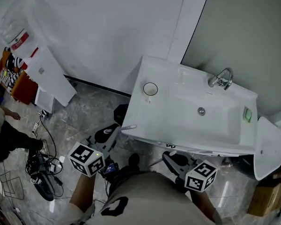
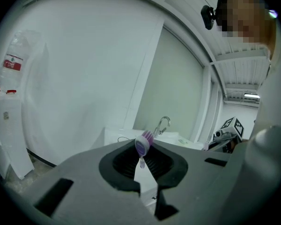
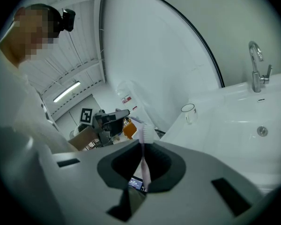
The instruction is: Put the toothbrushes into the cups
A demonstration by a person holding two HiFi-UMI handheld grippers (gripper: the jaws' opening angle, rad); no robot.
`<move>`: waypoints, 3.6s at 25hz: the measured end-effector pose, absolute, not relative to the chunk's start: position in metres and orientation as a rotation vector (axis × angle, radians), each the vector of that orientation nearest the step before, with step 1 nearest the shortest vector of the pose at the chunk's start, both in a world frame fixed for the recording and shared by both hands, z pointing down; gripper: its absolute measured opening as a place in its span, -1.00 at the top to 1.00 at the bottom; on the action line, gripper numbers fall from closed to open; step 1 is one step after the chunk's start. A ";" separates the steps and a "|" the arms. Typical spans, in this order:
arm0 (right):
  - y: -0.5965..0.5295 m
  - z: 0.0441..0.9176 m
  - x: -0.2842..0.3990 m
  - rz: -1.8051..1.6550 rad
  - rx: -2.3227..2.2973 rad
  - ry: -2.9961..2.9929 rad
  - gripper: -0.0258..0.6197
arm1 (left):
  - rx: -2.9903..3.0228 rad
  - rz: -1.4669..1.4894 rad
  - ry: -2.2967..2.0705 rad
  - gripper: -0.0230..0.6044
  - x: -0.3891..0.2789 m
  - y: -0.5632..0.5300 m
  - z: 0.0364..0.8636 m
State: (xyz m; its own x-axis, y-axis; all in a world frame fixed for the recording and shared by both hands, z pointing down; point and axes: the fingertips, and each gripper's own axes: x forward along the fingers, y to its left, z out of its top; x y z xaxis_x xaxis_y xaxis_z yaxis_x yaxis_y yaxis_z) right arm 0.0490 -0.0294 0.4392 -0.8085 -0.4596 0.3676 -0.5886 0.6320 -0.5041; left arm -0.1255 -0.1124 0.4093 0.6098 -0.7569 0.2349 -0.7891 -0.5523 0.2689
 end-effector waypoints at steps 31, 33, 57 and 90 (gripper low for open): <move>-0.098 0.445 0.003 0.992 0.890 -2.593 0.83 | 2.522 0.062 -1.223 0.80 -0.169 -0.198 0.395; -0.105 0.444 0.008 0.999 0.870 -2.599 0.83 | 2.518 0.068 -1.241 0.80 -0.165 -0.203 0.394; -0.164 0.456 0.092 1.102 0.853 -2.622 0.83 | 2.511 0.212 -1.273 0.80 -0.063 -0.295 0.423; -0.174 0.471 0.113 1.162 0.985 -2.569 0.83 | 2.343 0.398 -1.277 0.80 -0.047 -0.340 0.533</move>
